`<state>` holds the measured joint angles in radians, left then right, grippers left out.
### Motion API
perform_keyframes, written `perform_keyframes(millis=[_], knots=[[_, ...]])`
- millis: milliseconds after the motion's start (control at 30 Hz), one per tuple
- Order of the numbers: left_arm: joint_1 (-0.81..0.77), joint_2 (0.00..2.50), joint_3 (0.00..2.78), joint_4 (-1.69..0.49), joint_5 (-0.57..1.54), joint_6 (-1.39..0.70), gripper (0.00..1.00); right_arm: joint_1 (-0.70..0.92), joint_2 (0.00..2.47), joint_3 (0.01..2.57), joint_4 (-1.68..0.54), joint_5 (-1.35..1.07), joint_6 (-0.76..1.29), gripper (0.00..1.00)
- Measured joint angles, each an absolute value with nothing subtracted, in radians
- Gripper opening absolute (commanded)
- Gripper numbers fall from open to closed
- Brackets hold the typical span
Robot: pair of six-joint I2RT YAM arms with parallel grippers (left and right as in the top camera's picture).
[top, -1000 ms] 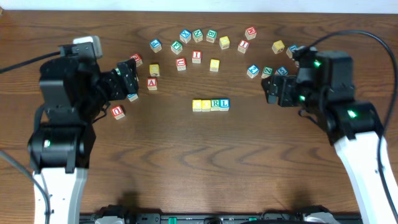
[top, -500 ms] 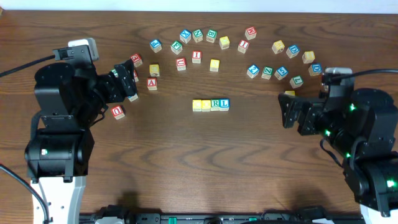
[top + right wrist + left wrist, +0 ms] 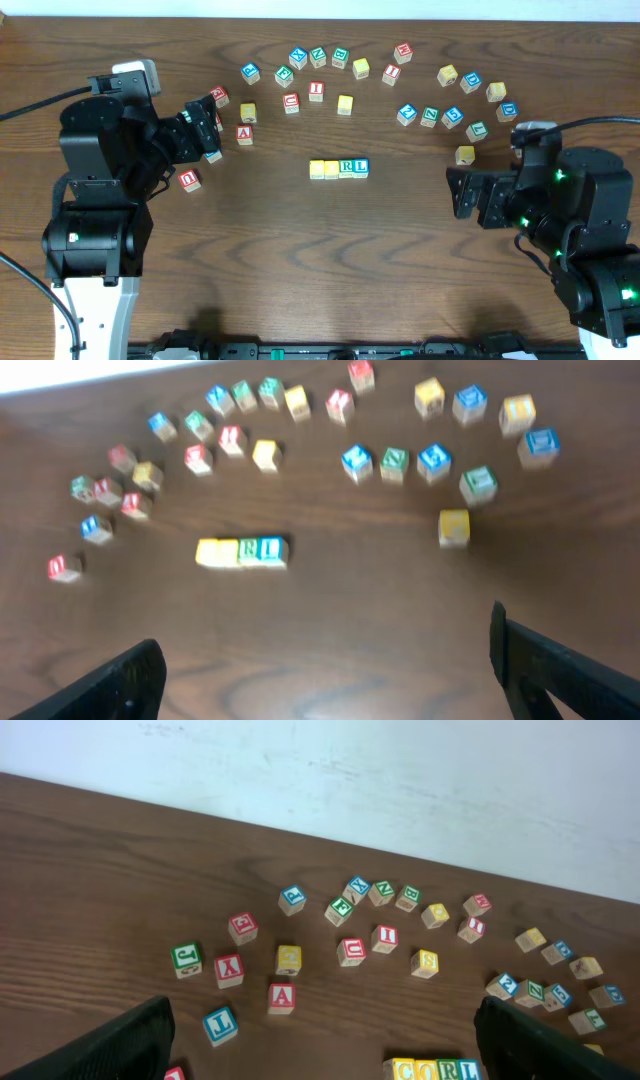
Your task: Spell out CORL
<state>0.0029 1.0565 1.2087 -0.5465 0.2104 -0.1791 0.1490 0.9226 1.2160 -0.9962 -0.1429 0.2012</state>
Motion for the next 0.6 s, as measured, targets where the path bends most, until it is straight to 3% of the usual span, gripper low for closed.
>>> perform_keyframes(millis=[267, 600], knots=[[0.003, 1.057, 1.209, -0.548, 0.21, -0.179, 0.95, 0.147, 0.868, 1.142, -0.788, -0.139, 0.18, 0.99], [0.003, 1.058, 1.209, -0.549, 0.21, -0.179, 0.95, 0.026, 0.352, 0.585, -0.35, -0.159, 0.146, 0.99]])
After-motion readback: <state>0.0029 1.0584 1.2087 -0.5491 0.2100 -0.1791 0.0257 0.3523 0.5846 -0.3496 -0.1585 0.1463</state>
